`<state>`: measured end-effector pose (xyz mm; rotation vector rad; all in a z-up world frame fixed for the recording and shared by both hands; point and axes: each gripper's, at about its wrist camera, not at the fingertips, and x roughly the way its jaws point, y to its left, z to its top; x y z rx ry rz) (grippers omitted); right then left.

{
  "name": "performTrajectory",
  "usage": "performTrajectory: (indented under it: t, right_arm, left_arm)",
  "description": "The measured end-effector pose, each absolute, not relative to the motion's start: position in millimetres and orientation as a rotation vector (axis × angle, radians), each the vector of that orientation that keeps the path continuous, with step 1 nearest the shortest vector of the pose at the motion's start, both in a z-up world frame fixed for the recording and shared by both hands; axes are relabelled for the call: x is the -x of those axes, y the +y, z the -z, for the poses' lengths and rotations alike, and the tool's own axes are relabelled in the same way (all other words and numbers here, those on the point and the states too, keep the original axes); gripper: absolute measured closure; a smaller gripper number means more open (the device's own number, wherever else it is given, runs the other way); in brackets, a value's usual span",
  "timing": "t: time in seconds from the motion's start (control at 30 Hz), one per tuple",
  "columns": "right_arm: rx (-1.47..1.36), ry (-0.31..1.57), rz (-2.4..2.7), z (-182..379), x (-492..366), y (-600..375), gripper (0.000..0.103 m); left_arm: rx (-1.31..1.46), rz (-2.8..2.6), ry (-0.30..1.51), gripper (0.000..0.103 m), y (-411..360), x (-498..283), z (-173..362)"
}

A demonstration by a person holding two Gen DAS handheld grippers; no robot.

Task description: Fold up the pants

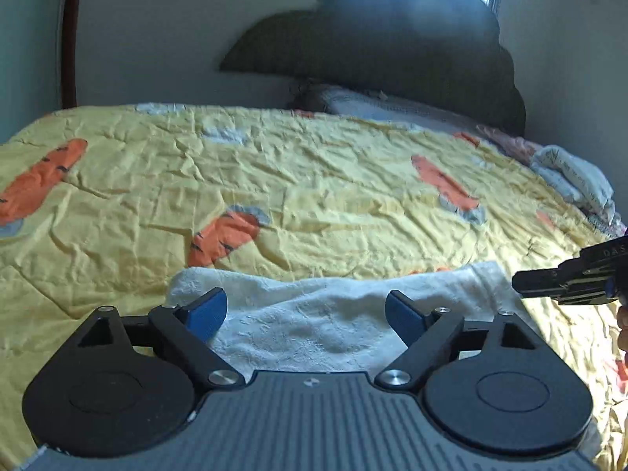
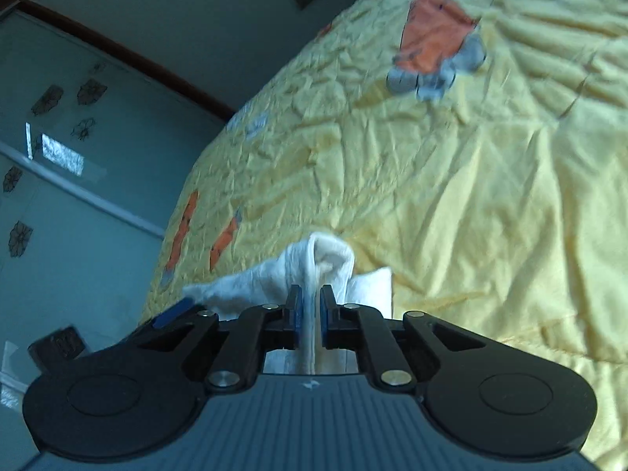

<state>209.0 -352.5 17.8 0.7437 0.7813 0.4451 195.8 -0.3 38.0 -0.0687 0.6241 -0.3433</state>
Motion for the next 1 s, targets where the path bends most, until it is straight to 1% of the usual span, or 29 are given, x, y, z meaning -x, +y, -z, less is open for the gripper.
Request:
performTrajectory:
  t: [0.07,0.1,0.17,0.2,0.23,0.27,0.3,0.33,0.37,0.4,0.43,0.5,0.53,0.57,0.6,0.67,0.77,0.83,0.9,0.97,1.0]
  right_arm:
    - [-0.746,0.742,-0.514,-32,-208,-339,0.092]
    - [-0.755,0.745,-0.572,-37,-213,-325,0.092]
    - [-0.739,0.783,-0.612,-36,-227,-297,0.084]
    - [-0.723,0.815,-0.608,-33,-236,-286,0.071]
    - [-0.702,0.866,-0.570,-23,-246,-274,0.056]
    - [-0.692,0.906,-0.534,-12,-252,-270,0.051]
    - [-0.717,0.907,-0.530,-2,-254,-272,0.055]
    - [-0.777,0.868,-0.528,6,-252,-281,0.061]
    - [-0.834,0.881,-0.508,14,-251,-289,0.070]
    - [-0.842,0.893,-0.469,21,-248,-295,0.096]
    - [-0.853,0.886,-0.467,27,-244,-300,0.103]
    - [-0.839,0.867,-0.402,18,-231,-303,0.103]
    - [-0.806,0.857,-0.382,8,-222,-302,0.103]
    - [-0.776,0.835,-0.387,-5,-206,-300,0.100]
    - [-0.772,0.809,-0.417,-13,-193,-300,0.098]
    - [-0.765,0.771,-0.501,-23,-160,-298,0.098]
    - [-0.715,0.817,-0.507,-14,-126,-292,0.098]
    - [-0.629,0.898,-0.456,6,-114,-287,0.099]
    - [-0.702,0.841,-0.494,25,-106,-297,0.102]
    - [-0.738,0.825,-0.496,32,-106,-301,0.103]
    - [-0.728,0.826,-0.487,30,-106,-299,0.103]
  left_arm:
    - [0.086,0.364,0.572,0.004,-2,-180,-48]
    - [0.079,0.374,0.572,0.004,-7,-179,-49]
    - [0.037,0.390,0.609,0.004,-21,-183,-45]
    - [0.007,0.376,0.643,0.004,-29,-188,-39]
    - [-0.009,0.353,0.696,0.004,-33,-194,-31]
    - [-0.017,0.342,0.757,0.005,-35,-201,-23]
    - [-0.019,0.343,0.779,0.004,-34,-203,-17]
    - [-0.019,0.350,0.762,0.003,-32,-202,-14]
    - [-0.015,0.362,0.756,0.000,-30,-201,-11]
    - [-0.021,0.364,0.750,0.000,-30,-200,-9]
    - [-0.032,0.362,0.745,0.000,-31,-200,-8]
    - [-0.056,0.344,0.746,0.001,-33,-197,-12]
    - [-0.051,0.308,0.740,0.007,-31,-192,-17]
    - [-0.029,0.285,0.733,0.009,-27,-185,-23]
    - [0.005,0.290,0.729,0.008,-20,-174,-30]
    - [0.041,0.326,0.707,0.007,-7,-145,-43]
    - [0.006,0.353,0.679,0.006,-5,-100,-43]
    - [-0.025,0.359,0.713,0.006,-9,-82,-30]
    - [-0.039,0.347,0.742,0.005,-11,-72,-12]
    - [-0.066,0.339,0.666,0.003,-13,-62,0]
    - [-0.059,0.331,0.673,0.002,-13,-64,0]
